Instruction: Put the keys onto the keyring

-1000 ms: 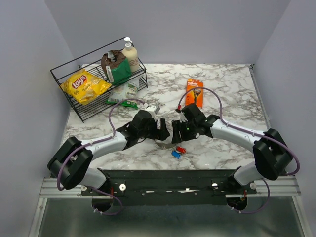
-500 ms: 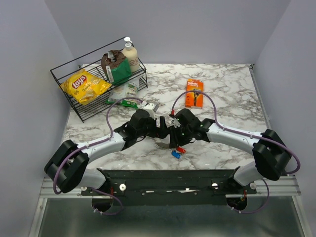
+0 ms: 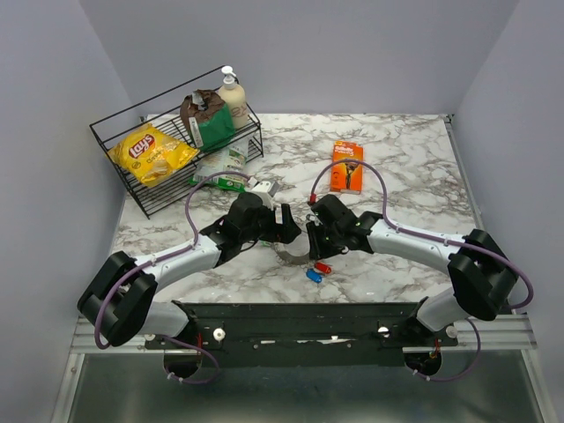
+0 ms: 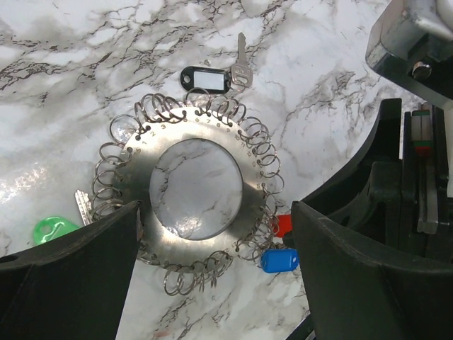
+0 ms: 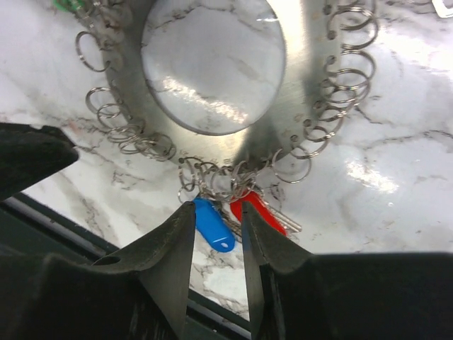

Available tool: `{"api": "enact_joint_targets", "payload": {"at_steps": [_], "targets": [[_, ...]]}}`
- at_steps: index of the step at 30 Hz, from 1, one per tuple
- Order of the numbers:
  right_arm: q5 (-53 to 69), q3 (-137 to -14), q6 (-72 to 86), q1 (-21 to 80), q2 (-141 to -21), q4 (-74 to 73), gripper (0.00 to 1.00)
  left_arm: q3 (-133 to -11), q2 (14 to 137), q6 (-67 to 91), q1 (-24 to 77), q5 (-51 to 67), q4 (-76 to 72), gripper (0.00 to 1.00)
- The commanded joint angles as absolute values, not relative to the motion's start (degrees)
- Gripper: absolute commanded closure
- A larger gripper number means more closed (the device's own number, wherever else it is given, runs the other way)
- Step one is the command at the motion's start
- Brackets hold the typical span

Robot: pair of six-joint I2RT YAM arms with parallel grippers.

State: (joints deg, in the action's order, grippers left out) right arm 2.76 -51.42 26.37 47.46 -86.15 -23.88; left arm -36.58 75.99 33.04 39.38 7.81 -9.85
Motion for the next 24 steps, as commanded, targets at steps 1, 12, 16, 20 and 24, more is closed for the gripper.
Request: {"api": "enact_joint_targets", "payload": {"at_steps": [1, 12, 16, 20, 24], "targets": [[-6.2, -51.7, 27.6, 47.7, -84.5, -25.8, 0.6, -36.7, 75.4, 32.9, 39.3, 8.4, -10.1, 0.08], [-5.8, -51.4, 27.8, 43.8, -83.2, -24.7, 0.6, -40.2, 75.4, 28.7, 39.3, 6.7, -6.4, 0.08], [-3.2, -50.3, 28.3, 40.4, -81.4, -22.8, 0.6, -39.7, 75.3, 27.2, 39.4, 8.2, -7.2, 0.09], [-0.4, -49.1, 27.8, 35.7, -80.2, -21.4, 0.6, -40.4, 76.6, 26.9, 39.4, 9.7, -7.6, 0.1], [1.2, -49.7, 26.7, 34.6, -80.5, -20.9, 0.6, -41.3, 78.0, 26.8, 39.4, 10.4, -7.6, 0.11]]}}
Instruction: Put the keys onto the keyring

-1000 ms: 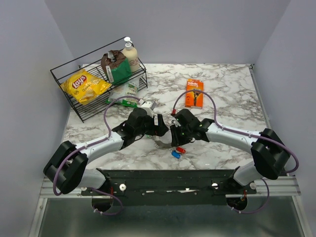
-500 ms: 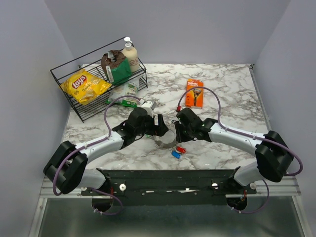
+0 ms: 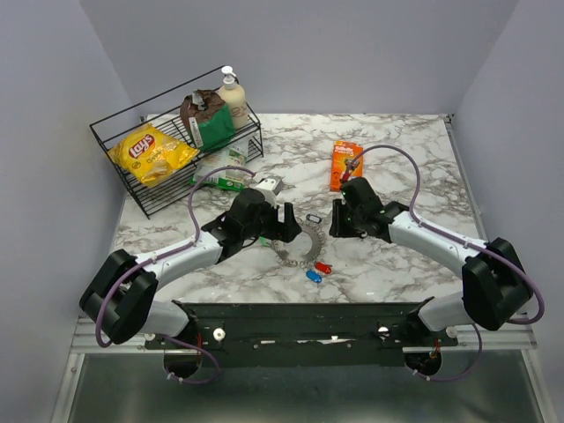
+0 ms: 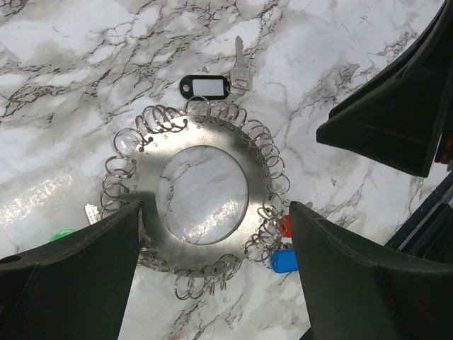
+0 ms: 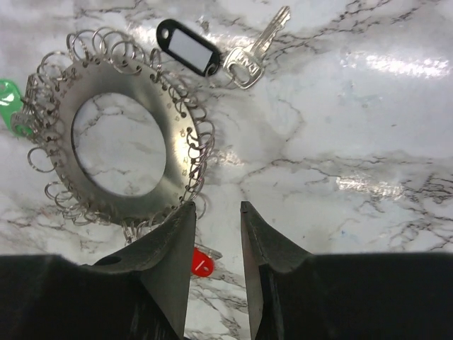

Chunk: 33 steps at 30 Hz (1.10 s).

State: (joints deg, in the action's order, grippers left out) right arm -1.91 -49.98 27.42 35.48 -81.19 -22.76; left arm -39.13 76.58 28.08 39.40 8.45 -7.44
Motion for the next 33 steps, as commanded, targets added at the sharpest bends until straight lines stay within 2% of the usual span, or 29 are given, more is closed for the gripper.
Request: {"api": "enact_joint_targets", "payload": {"at_steps": [1, 13, 21, 23, 33], "targets": [[1.6, -49.8, 26.6, 34.5, -81.0, -20.7, 0.6, -41.4, 78.1, 26.6, 39.5, 10.5, -7.4, 0.11], [6.2, -51.9, 25.8, 33.5, -83.9, -18.5, 0.6, -44.6, 81.7, 27.4, 39.4, 6.9, -3.7, 0.11], [6.8, -51.3, 25.1, 33.4, -83.3, -18.5, 0.6, -50.5, 88.9, 28.5, 39.3, 4.1, -0.4, 0.25], [7.0, -50.9, 25.1, 33.4, -83.0, -18.5, 0.6, -51.8, 90.7, 28.7, 39.3, 3.7, -0.1, 0.32], [9.1, -50.7, 23.4, 33.3, -84.6, -18.1, 0.59, -53.9, 92.1, 28.0, 38.5, 0.4, 4.2, 0.33]]}}
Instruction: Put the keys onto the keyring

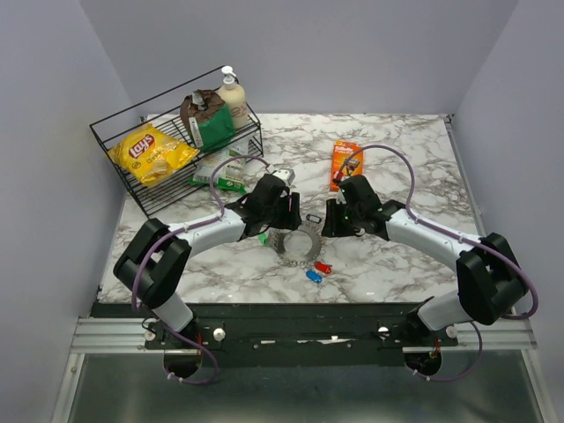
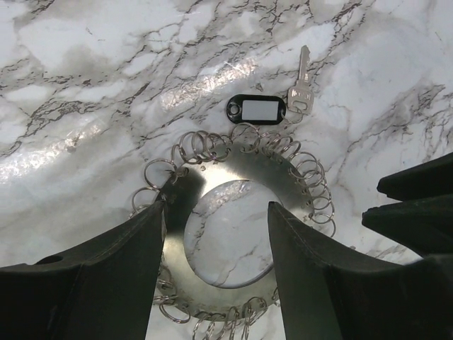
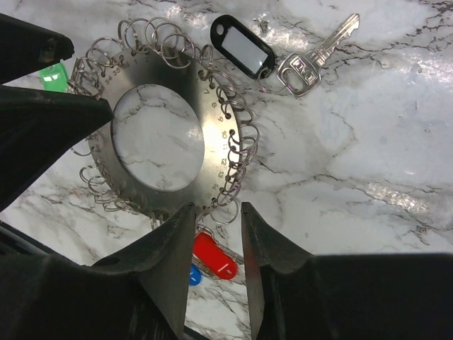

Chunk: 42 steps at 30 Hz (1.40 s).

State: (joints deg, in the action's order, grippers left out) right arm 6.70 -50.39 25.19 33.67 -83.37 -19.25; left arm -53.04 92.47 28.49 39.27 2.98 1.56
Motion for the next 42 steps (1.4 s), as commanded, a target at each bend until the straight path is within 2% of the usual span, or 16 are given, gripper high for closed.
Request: {"api": "enact_joint_targets", "payload": {"at_steps": [1, 10, 21, 28, 32, 42], "targets": [[9.6, -51.1, 22.9, 33.4, -84.9, -18.0, 0.59, -53.8, 91.6, 28.1, 38.4, -0.9, 4.4, 0.33], [10.8, -51.9, 19.7, 34.9, -85.4, -18.2, 0.55, -49.9, 85.7, 28.7, 36.2, -1.0, 5.2, 0.3], [9.6, -55.5, 16.3, 43.6, -87.3, -18.8, 0.53, -43.9, 78.6, 30.8, 35.9, -0.2, 9.4, 0.28], [9.7, -57.4, 14.9, 46.9, -90.2, -19.1, 0.46, -39.2, 73.0, 32.8, 35.4, 0.0, 11.2, 0.24], [8.8, -58.4, 14.7, 48.2, -91.6, -19.9, 0.46, -36.9, 69.5, 34.5, 35.1, 3.9, 12.0, 0.23], [12.3, -57.7, 10.7, 48.8, -93.4, -18.0, 0.46, -26.0, 59.2, 37.5, 35.2, 16.1, 0.6, 0.23]]}}
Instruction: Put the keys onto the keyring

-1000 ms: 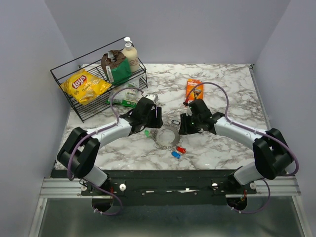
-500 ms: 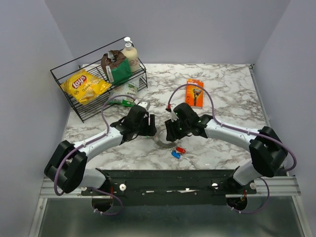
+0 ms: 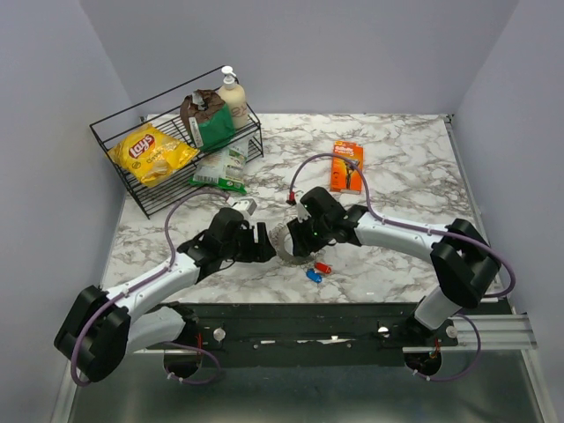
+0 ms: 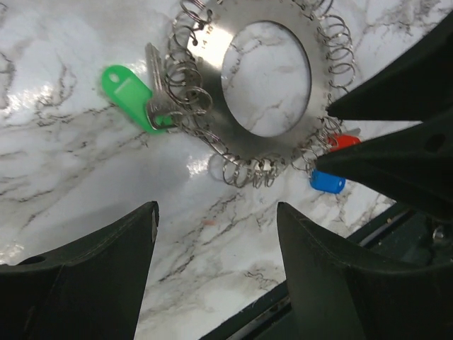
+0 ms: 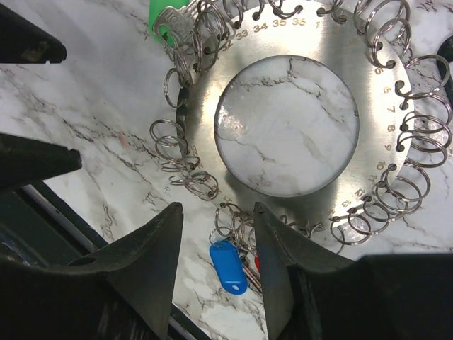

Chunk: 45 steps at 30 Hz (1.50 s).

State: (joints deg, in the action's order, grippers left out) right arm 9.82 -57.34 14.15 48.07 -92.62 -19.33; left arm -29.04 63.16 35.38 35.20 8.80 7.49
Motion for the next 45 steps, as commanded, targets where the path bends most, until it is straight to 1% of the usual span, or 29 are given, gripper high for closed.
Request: {"api": "enact_joint_targets", "payload": {"at_steps": [1, 5, 9, 12, 16, 20, 23, 33, 35, 40, 45], "targets": [[12.7, -57.4, 10.3, 48.7, -93.4, -17.6, 0.46, -25.6, 58.5, 38.1, 35.2, 17.3, 0.4, 0.23], [15.9, -56.4, 8.0, 48.7, -94.1, -15.4, 0.47, -23.1, 56.5, 40.4, 35.3, 19.4, -3.7, 0.23], [19.4, -56.0, 8.3, 48.7, -95.2, -13.0, 0.47, -22.1, 57.4, 41.6, 35.9, 19.9, -4.9, 0.24], [20.0, -56.1, 9.3, 48.7, -96.4, -12.3, 0.47, -21.5, 57.8, 42.2, 36.9, 20.5, -6.6, 0.27], [18.4, -56.2, 11.1, 48.7, -97.4, -12.1, 0.47, -21.2, 58.4, 42.5, 38.8, 20.1, -8.2, 0.3], [15.7, -55.8, 14.3, 48.6, -97.7, -12.1, 0.48, -20.7, 60.5, 43.2, 41.0, 19.9, -10.5, 0.38], [14.2, -55.6, 16.4, 47.9, -97.7, -12.1, 0.48, -20.6, 62.7, 43.3, 42.5, 19.4, -12.4, 0.41], [14.1, -53.4, 20.5, 40.9, -91.9, -11.8, 0.48, -22.6, 70.2, 44.1, 45.9, 15.3, -16.7, 0.43], [14.1, -52.7, 20.6, 40.2, -90.3, -11.8, 0.48, -23.1, 71.7, 44.1, 45.9, 15.1, -17.1, 0.44], [12.6, -51.8, 20.7, 38.9, -88.5, -12.7, 0.48, -24.5, 73.8, 43.9, 46.1, 15.2, -18.4, 0.45], [12.0, -51.2, 20.9, 38.5, -87.6, -13.2, 0.48, -25.4, 75.7, 43.8, 46.1, 15.8, -19.0, 0.5]]}}
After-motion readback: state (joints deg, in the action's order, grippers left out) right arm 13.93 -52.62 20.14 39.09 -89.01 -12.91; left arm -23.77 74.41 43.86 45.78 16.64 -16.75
